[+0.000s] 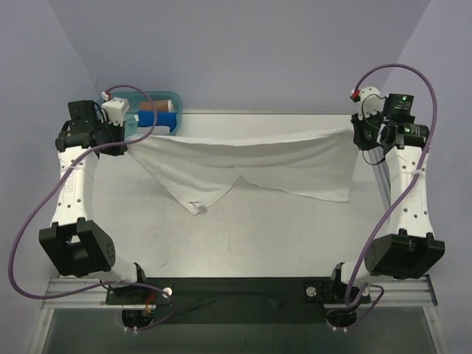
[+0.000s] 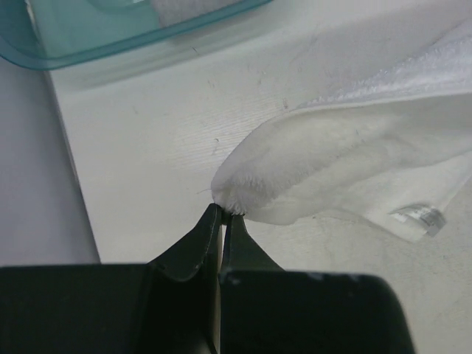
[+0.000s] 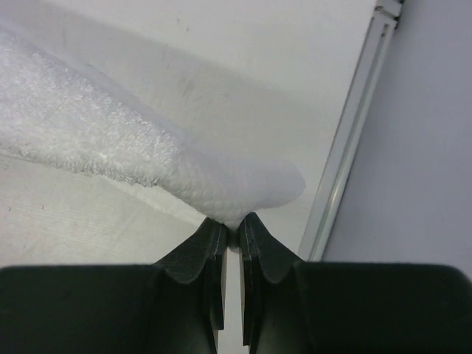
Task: Roll the towels
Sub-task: Flatten the towel
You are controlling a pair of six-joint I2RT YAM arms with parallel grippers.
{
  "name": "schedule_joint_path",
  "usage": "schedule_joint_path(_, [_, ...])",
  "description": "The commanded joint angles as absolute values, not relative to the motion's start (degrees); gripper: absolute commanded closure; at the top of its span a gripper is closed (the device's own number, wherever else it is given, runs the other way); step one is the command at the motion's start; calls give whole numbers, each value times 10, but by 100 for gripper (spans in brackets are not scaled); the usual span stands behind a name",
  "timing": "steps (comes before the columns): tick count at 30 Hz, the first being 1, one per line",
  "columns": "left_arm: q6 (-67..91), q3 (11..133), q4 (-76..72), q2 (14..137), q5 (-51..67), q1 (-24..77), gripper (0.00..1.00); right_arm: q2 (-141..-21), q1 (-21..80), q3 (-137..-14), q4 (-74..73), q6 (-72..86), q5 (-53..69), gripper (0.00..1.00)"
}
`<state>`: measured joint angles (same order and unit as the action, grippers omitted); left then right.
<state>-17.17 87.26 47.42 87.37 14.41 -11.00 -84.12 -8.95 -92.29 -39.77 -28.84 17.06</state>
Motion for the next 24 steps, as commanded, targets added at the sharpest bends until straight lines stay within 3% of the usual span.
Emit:
schedule_joint_path(1, [-221, 912, 480, 800, 136, -115, 100, -781, -109, -962, -425, -272, 156, 100])
schedule_joint_path(17, [-231, 841, 523, 448, 126, -126, 100, -454, -136, -888, -450, -281, 118, 100])
schedule_joint_path(24, [-194, 911, 564, 385, 98, -120, 100, -372, -135, -932, -487, -281, 93, 100])
